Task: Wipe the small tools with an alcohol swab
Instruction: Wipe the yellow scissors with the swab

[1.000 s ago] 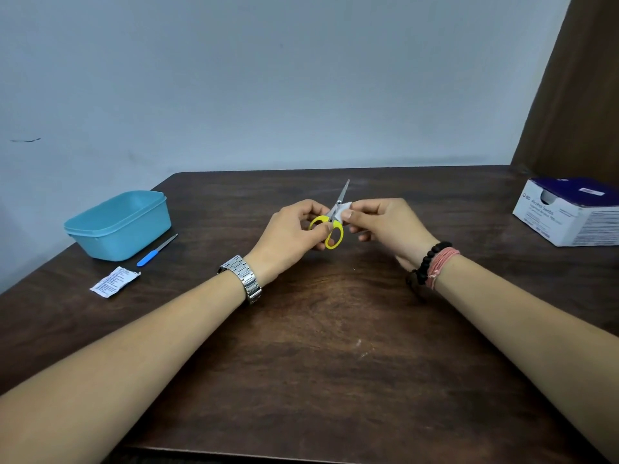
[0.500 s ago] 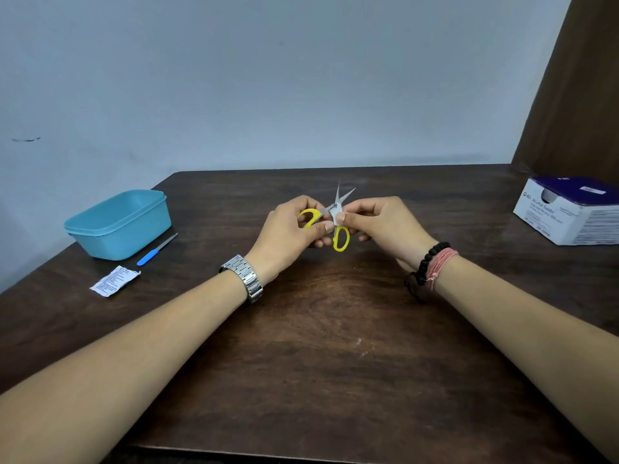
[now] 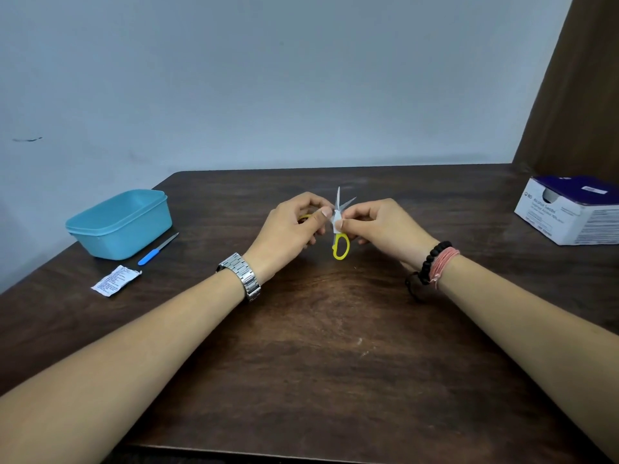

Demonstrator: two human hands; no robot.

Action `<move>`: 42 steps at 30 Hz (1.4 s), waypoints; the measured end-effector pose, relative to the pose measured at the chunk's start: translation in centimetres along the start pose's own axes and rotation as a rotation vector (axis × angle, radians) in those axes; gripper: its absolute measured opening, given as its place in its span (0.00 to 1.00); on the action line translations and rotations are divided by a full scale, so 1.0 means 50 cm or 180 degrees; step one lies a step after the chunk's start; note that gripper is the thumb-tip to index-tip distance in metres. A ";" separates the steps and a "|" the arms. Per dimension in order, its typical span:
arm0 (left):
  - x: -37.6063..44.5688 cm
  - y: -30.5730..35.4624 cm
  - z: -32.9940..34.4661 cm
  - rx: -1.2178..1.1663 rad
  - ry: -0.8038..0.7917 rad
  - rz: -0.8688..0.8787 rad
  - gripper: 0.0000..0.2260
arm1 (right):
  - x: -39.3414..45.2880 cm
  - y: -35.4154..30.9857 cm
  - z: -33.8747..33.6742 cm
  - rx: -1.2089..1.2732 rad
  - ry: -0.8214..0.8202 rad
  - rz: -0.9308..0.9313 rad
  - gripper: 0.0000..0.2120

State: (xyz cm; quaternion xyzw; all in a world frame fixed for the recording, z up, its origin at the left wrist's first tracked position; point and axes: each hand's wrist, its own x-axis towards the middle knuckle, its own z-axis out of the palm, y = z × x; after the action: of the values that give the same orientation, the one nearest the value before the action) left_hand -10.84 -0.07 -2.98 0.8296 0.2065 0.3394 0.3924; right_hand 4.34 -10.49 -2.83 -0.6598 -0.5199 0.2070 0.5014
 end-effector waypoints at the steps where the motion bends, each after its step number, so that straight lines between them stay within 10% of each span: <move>1: 0.000 0.001 0.000 0.0002 -0.0082 0.0025 0.05 | -0.001 0.002 -0.001 -0.0058 -0.0025 -0.0029 0.06; 42: 0.004 -0.004 0.005 -0.0810 -0.0291 -0.0389 0.07 | 0.001 -0.003 0.006 0.0385 0.0408 -0.0106 0.04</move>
State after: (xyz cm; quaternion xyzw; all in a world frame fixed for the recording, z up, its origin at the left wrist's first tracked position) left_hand -10.52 0.03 -3.15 0.7736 0.1938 0.3002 0.5234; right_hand 4.03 -10.32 -2.81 -0.6316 -0.4841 0.1870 0.5760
